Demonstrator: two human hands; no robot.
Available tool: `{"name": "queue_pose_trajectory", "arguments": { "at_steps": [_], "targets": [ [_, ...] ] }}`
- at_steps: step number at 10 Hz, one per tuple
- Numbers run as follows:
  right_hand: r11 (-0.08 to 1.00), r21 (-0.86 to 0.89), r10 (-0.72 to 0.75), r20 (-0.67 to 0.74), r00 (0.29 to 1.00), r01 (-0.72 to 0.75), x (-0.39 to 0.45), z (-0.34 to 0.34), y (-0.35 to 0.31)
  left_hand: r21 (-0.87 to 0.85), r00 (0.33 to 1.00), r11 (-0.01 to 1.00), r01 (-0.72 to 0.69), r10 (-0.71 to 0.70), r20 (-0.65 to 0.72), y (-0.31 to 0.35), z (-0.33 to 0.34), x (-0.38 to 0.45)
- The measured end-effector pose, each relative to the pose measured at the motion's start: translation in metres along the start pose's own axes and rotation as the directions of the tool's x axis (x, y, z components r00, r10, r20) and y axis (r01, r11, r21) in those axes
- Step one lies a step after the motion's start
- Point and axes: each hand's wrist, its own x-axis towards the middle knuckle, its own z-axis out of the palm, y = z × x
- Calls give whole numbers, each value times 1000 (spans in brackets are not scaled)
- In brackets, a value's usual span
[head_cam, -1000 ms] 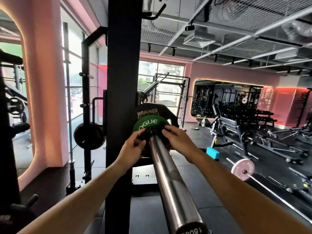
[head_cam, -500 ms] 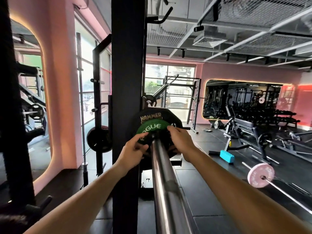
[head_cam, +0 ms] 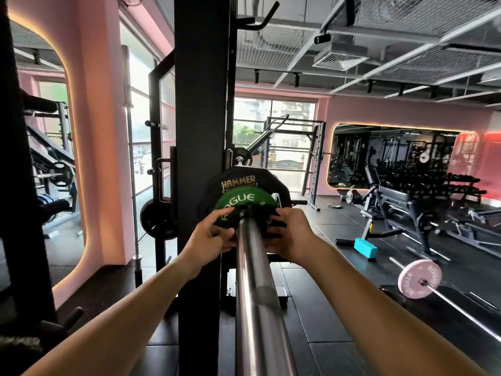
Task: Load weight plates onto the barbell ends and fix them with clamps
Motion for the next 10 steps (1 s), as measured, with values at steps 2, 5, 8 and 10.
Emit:
{"name": "queue_pose_trajectory", "arguments": {
  "at_steps": [2, 5, 8, 10],
  "targets": [
    [994, 109, -12, 39, 999, 8, 5, -4, 7, 30, 1000, 999, 21, -21, 3, 0, -1, 2],
    [949, -301, -126, -91, 988, 93, -2, 5, 17, 272, 992, 961, 47, -14, -122, 6, 5, 3],
    [690, -674, -352, 7, 936, 264, -63, -5, -8, 599, 999, 799, -46, 44, 18, 55, -18, -29],
    [502, -749, -449, 201, 871, 432, -108, 19, -29, 663, 994, 742, -101, 108, 31, 90, -48, -55]
  ]
}}
